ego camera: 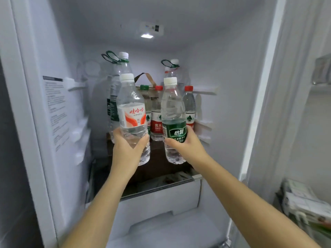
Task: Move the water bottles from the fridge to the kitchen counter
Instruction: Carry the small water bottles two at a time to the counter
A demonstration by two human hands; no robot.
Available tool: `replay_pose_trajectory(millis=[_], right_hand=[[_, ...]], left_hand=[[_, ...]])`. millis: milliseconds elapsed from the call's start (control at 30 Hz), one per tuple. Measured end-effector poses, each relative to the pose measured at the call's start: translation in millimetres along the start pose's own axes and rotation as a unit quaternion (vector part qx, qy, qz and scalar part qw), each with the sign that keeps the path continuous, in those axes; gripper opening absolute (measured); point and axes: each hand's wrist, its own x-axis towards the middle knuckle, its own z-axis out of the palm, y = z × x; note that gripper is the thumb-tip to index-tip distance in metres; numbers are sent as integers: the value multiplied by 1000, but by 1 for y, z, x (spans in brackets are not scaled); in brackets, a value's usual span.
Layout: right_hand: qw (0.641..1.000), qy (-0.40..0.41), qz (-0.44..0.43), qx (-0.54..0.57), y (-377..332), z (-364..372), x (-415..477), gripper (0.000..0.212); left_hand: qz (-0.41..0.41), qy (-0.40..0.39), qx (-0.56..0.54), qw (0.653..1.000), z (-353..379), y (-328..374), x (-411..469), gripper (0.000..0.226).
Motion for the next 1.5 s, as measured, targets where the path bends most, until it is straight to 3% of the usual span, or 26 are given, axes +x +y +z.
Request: replay_pose_trajectory(millis=[233,367,633,967,1367,1500], right_hand=[[999,40,16,0,-34,-81,-99,42],[997,74,31,-16,-54,-131,-167,49],[979,189,65,-32,-88,-233,-319,47],[937,321,98,-92,-128,-336,-512,47],[826,512,157,-176,-132,-404,-676,47],[787,561,177,-187,-120,-439,-712,56]], left_hand=[[22,-88,-88,992,22,56,-91,50],[29,-127,-149,980,39,92,-150,54],[50,-281,-203,937,84,165,-284,48],[-9,-442,-242,864,147,245,-456,63],[-52,-585,-276,761,228,302,-605,60],[-65,-618,-297,725,269,314,-651,56]])
